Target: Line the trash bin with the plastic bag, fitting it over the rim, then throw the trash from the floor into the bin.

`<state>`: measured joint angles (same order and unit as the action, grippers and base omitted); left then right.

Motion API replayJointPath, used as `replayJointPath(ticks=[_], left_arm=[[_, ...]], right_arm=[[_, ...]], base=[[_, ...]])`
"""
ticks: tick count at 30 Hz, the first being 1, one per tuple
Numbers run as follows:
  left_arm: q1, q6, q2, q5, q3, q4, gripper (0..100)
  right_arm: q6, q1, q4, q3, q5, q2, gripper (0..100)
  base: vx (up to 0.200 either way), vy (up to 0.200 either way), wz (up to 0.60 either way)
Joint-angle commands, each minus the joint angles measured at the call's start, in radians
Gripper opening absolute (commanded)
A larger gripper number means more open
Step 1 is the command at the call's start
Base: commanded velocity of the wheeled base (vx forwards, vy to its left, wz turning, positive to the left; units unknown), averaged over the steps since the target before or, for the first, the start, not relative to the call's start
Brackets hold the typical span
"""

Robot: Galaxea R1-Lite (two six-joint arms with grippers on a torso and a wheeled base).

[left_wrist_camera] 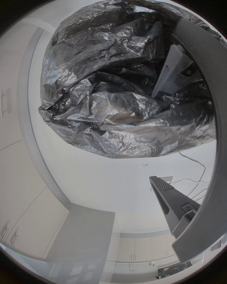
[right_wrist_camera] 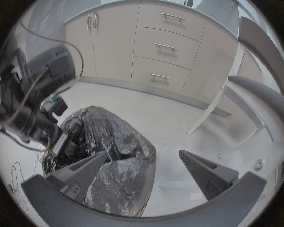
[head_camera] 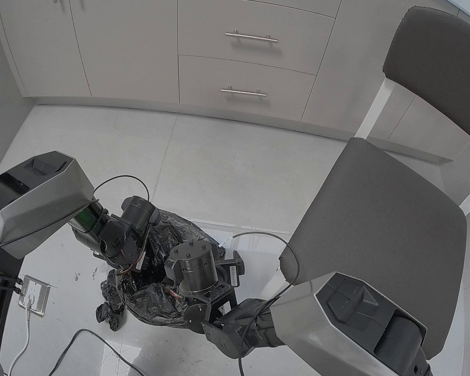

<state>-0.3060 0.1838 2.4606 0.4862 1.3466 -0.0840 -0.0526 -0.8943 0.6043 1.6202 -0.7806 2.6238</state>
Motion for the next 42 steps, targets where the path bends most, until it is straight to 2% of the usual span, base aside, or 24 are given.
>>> replayJointPath(ticks=[1, 9, 25, 28, 35, 39, 42], left_arm=[[-0.001, 0.000, 0.001, 0.000, 0.002, -0.010, 100], [0.001, -0.001, 0.015, 0.003, 0.002, -0.052, 100], [0.008, 0.000, 0.044, 0.003, 0.037, -0.060, 100], [0.010, 0.002, 0.044, 0.003, 0.037, -0.059, 100], [0.010, 0.003, 0.041, 0.002, 0.037, -0.060, 100], [0.013, 0.060, 0.023, 0.000, 0.039, -0.066, 100], [0.015, 0.098, -0.029, -0.023, 0.031, -0.071, 100]], right_arm=[[-0.003, -0.008, 0.000, 0.003, 0.003, 0.059, 100], [-0.021, 0.037, 0.002, -0.008, 0.009, 0.102, 100], [-0.067, -0.006, 0.000, -0.187, 0.077, 0.045, 100], [-0.078, -0.014, 0.000, -0.226, 0.106, 0.019, 100], [-0.082, 0.003, 0.009, -0.221, 0.107, -0.019, 100], [-0.132, -0.006, 0.011, -0.212, 0.112, -0.071, 100], [-0.171, -0.011, 0.011, -0.221, 0.143, -0.120, 100]], base=[[0.000, 0.000, 0.00], [0.000, 0.000, 0.00], [0.000, 0.000, 0.00], [0.000, 0.000, 0.00], [0.000, 0.000, 0.00], [0.000, 0.000, 0.00], [0.000, 0.000, 0.00]])
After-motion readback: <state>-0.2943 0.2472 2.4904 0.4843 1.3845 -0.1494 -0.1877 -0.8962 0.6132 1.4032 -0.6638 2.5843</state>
